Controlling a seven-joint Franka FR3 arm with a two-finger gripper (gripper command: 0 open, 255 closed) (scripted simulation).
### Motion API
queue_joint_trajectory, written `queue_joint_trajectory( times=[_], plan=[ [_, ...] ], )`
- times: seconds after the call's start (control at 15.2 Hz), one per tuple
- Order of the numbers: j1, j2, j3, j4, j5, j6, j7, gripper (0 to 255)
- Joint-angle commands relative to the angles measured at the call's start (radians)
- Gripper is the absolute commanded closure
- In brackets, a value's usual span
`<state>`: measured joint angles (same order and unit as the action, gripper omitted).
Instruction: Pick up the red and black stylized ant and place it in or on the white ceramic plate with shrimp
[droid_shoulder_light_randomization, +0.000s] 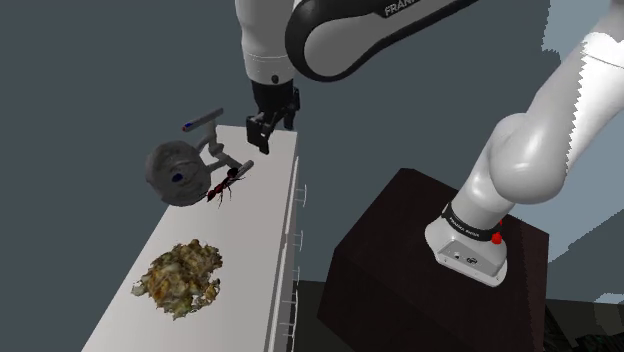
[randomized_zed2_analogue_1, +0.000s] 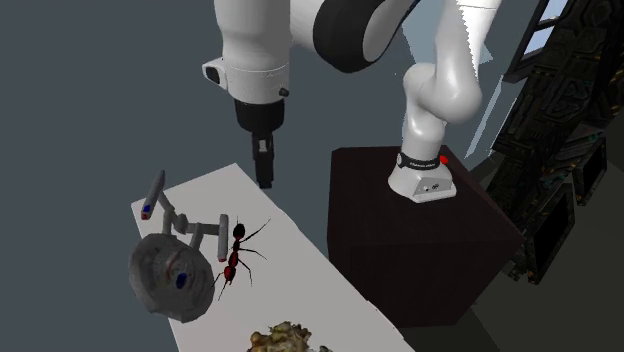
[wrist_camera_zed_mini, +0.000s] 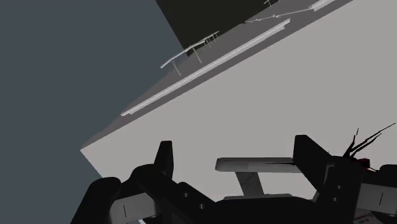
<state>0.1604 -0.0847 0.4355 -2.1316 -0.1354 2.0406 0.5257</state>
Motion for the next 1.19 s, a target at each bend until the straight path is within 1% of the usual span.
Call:
queue_joint_trajectory(
  times=[0.0,0.33,0.53,0.79,0.86,1.12],
  plan=[
    [0.014,0.081,0.026,0.06,-0.041,0.006,0.056,0],
    [0.071,0.276,0.056,0.207,-0.152,0.007,0.173,0],
    [0.122,0.395,0.057,0.312,-0.217,-0.008,0.231,0],
    [0.202,0.554,0.044,0.473,-0.289,-0.041,0.287,0],
    [0.208,0.564,0.042,0.484,-0.293,-0.043,0.29,0],
    [0.206,0.584,0.033,0.46,-0.308,-0.001,0.299,0]
  ],
)
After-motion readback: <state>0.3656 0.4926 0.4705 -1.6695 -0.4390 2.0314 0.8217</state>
